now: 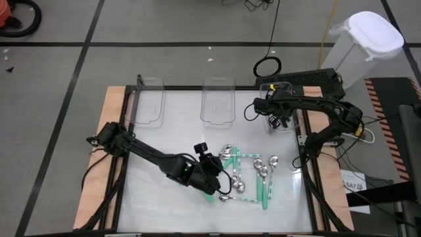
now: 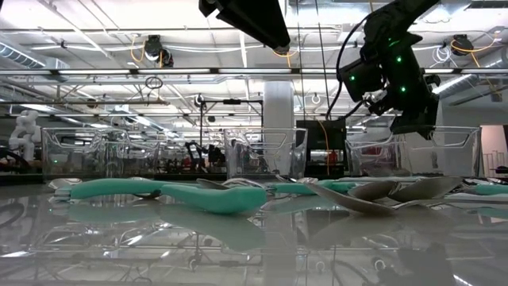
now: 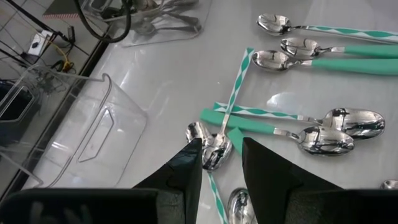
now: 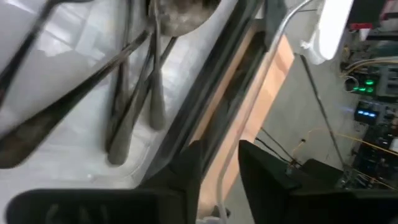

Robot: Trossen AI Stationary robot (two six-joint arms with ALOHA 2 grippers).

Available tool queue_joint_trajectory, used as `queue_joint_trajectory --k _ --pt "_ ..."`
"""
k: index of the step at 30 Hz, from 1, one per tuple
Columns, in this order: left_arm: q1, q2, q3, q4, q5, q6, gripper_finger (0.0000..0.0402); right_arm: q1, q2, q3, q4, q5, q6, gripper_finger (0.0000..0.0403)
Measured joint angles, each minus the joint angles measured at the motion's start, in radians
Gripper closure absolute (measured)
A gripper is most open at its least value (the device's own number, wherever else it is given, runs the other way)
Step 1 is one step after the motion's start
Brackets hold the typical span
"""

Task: Sort silverware by color (type)
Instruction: Put the white-green spoon into the middle transparent bin

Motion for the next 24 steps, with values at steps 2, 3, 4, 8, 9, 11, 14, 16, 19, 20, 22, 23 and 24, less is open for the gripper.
queue_joint_trajectory --k 2,3,4,8,9,11,14,16,19,20,22,23,24 --pt "0.0 0.0 0.0 0.002 0.0 0.0 0.0286 0.0 -0.016 0.001 -0.008 0.016 -0.01 0.0277" --pt "0.0 0.0 0.0 0.002 0.0 0.0 0.0286 0.0 -0.024 0.001 -0.009 0.017 -0.016 0.027" --pt "0.0 0.0 0.0 0.003 0.0 0.0 0.0286 0.0 -0.033 0.002 -0.006 0.018 -0.027 0.0264" --pt "0.0 0.0 0.0 0.003 0.0 0.0 0.0286 0.007 -0.104 0.004 -0.008 0.017 -0.052 0.0244" --pt "0.0 0.0 0.0 0.003 0.0 0.0 0.0286 0.013 -0.129 0.004 -0.007 0.008 -0.054 0.0241" --pt "0.0 0.0 0.0 0.002 0.0 0.0 0.0286 0.034 -0.187 0.004 -0.003 -0.012 -0.057 0.0237" --pt "0.0 0.0 0.0 -0.002 0.0 0.0 0.0286 0.083 -0.291 0.004 0.035 -0.087 -0.059 0.0236" --pt "0.0 0.0 0.0 -0.002 0.0 0.0 0.0286 0.127 -0.367 0.005 0.079 -0.145 -0.033 0.0238" --pt "0.003 0.004 0.0 -0.003 0.0 0.001 0.0286 0.208 -0.457 0.006 0.15 -0.217 0.004 0.024" --pt "0.005 0.004 0.0 -0.003 0.0 0.001 0.0286 0.24 -0.476 0.006 0.175 -0.231 0.011 0.024" --pt "0.008 0.005 0.0 -0.003 0.0 -0.002 0.0286 0.31 -0.499 0.006 0.208 -0.233 0.02 0.024" --pt "0.01 0.005 0.0 -0.003 0.0 -0.008 0.0286 0.347 -0.504 0.006 0.223 -0.233 0.019 0.024" --pt "0.012 0.005 0.0 -0.003 0.0 -0.014 0.0286 0.384 -0.505 0.006 0.241 -0.234 0.014 0.024"
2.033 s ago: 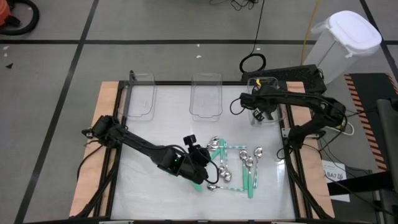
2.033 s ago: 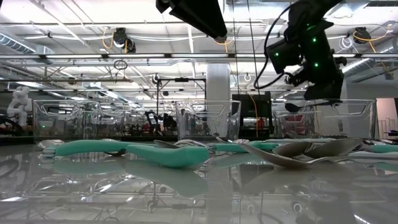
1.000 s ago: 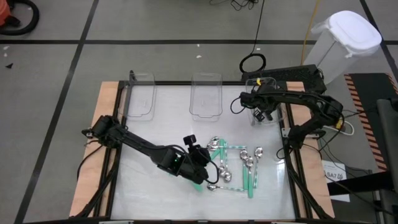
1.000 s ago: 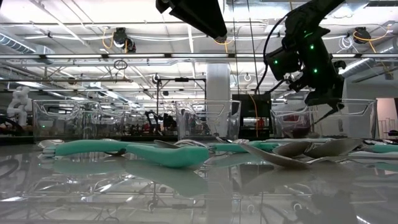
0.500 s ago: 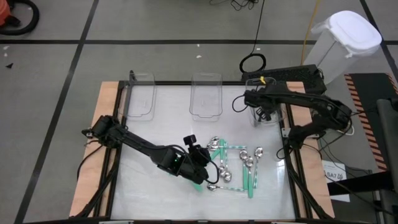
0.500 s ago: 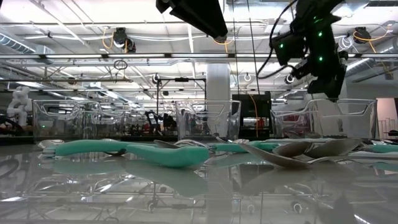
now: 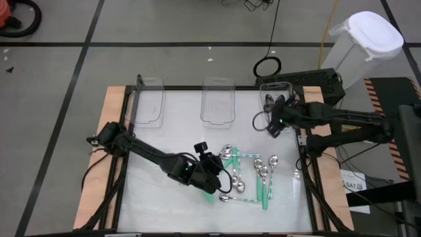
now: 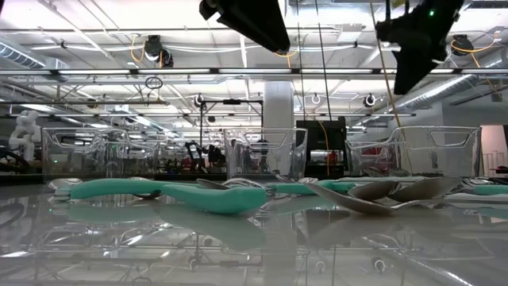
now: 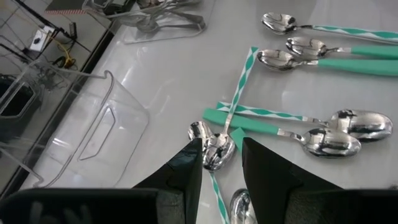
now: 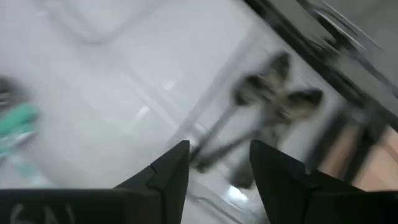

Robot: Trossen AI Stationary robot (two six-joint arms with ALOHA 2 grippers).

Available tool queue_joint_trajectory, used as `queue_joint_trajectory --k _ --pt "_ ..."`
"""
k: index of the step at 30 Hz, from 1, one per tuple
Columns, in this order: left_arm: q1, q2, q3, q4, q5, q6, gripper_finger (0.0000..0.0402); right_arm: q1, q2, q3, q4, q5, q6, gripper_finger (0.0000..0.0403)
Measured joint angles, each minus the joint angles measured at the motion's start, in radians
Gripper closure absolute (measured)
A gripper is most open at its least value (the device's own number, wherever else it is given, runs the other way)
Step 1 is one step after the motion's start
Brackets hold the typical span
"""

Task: Sort silverware by color (type)
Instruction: Put the white-green spoon into the middle transparent bin

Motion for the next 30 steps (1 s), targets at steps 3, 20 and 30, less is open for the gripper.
queue_joint_trajectory --k 3,20,30 --pt "0.002 0.0 0.0 0.0 0.0 -0.013 0.0286 0.113 0.009 0.0 0.084 -0.002 -0.045 0.024" --pt "-0.027 0.0 0.0 -0.083 0.052 -0.001 0.0286 0.54 0.205 -0.14 0.437 0.032 -0.208 0.0241" --pt "-0.012 0.0 0.0 -0.082 0.083 -0.001 0.0286 0.546 0.299 -0.32 0.706 0.021 -0.215 0.0241"
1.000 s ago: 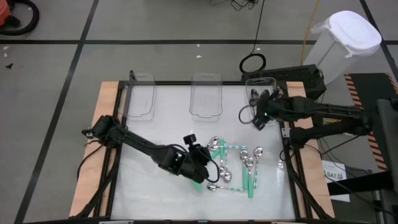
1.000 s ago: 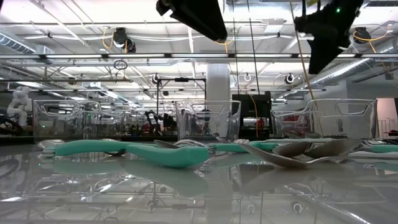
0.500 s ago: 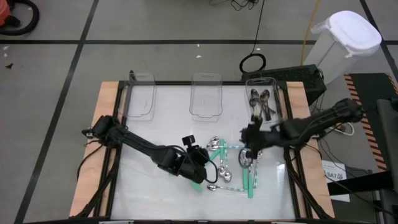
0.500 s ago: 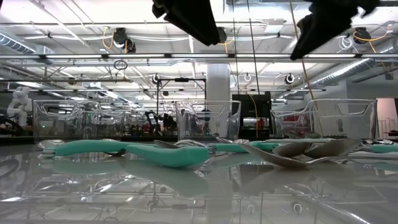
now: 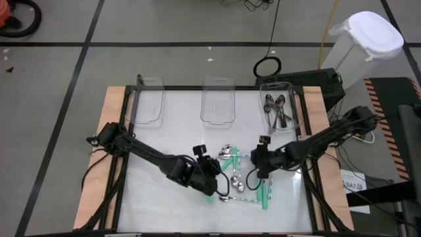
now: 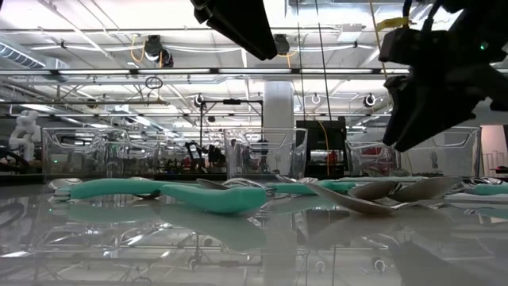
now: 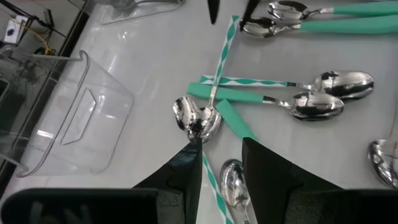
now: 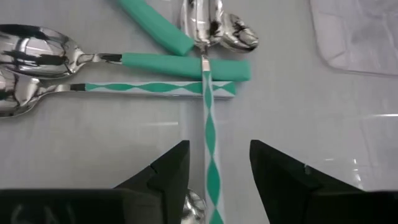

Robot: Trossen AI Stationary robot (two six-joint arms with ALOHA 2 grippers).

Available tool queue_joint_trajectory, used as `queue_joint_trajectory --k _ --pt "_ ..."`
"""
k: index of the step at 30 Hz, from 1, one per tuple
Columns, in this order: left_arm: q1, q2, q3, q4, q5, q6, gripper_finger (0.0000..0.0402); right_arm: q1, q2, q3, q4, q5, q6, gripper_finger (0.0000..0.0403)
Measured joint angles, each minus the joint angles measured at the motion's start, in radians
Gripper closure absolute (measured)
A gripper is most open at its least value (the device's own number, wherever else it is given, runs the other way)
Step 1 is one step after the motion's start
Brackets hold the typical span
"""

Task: Sort silverware by color (type)
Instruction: Put the white-green spoon into the middle transparent bin

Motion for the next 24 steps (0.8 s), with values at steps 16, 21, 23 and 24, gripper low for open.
queue_joint_trajectory --k 16,21,23,24 --pt "0.001 0.0 0.0 0.014 0.0 0.007 0.0286 -0.089 0.202 -0.01 0.123 -0.045 -0.055 0.0241" --pt "0.001 0.0 0.0 0.015 0.0 0.007 0.0286 -0.119 0.214 -0.009 0.124 -0.088 -0.031 0.0255" --pt "0.001 0.0 0.0 0.016 0.0 0.007 0.0286 -0.126 0.214 -0.008 0.124 -0.105 -0.026 0.0275" --pt "0.001 0.0 0.0 0.017 0.0 0.006 0.0286 -0.128 0.214 -0.008 0.124 -0.115 -0.026 0.0288"
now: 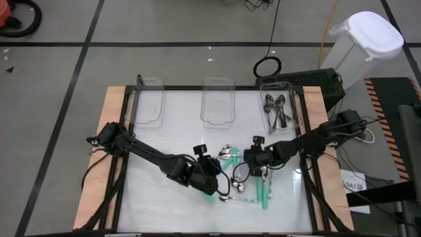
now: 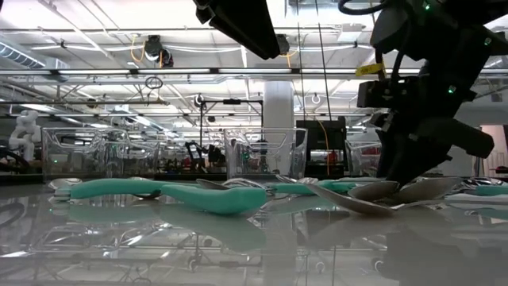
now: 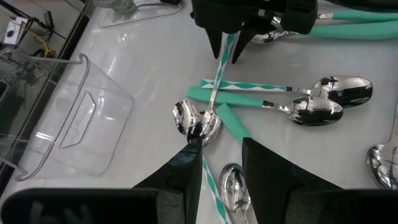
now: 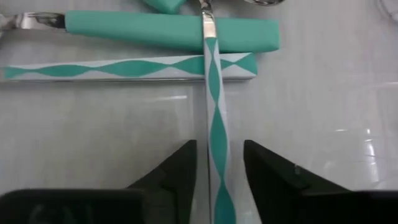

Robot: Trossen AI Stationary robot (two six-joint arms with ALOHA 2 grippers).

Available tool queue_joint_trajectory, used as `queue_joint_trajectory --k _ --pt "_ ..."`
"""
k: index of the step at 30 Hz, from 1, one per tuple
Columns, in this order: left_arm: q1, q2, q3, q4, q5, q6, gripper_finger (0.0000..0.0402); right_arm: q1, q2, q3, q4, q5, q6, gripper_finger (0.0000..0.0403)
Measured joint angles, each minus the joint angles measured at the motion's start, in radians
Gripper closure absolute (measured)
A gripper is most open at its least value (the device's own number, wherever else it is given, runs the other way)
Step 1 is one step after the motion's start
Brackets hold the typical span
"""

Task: Sort silverware by color (type)
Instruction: Put the white-green spoon into the middle transparent bin

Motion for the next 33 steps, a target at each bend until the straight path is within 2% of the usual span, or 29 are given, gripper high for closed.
queue_joint_trajectory --k 6,14,22,29,33 --pt "0.0 0.0 0.0 0.009 0.0 -0.002 0.0286 -0.004 0.001 0.0 -0.004 -0.012 -0.014 0.0366" --pt "0.0 0.0 0.0 0.047 0.0 0.013 0.0286 -0.004 -0.011 -0.001 -0.013 -0.03 -0.011 0.0366" --pt "0.0 0.0 0.0 0.05 -0.04 0.01 0.0286 0.016 -0.121 -0.003 -0.026 -0.027 0.037 0.0364" --pt "0.0 0.0 0.0 0.052 -0.146 -0.053 0.0286 0.053 -0.189 -0.003 0.001 0.157 0.165 0.0363" --pt "-0.001 0.0 0.0 0.051 -0.164 -0.064 0.0286 0.061 -0.2 -0.003 0.044 0.262 0.238 0.0362"
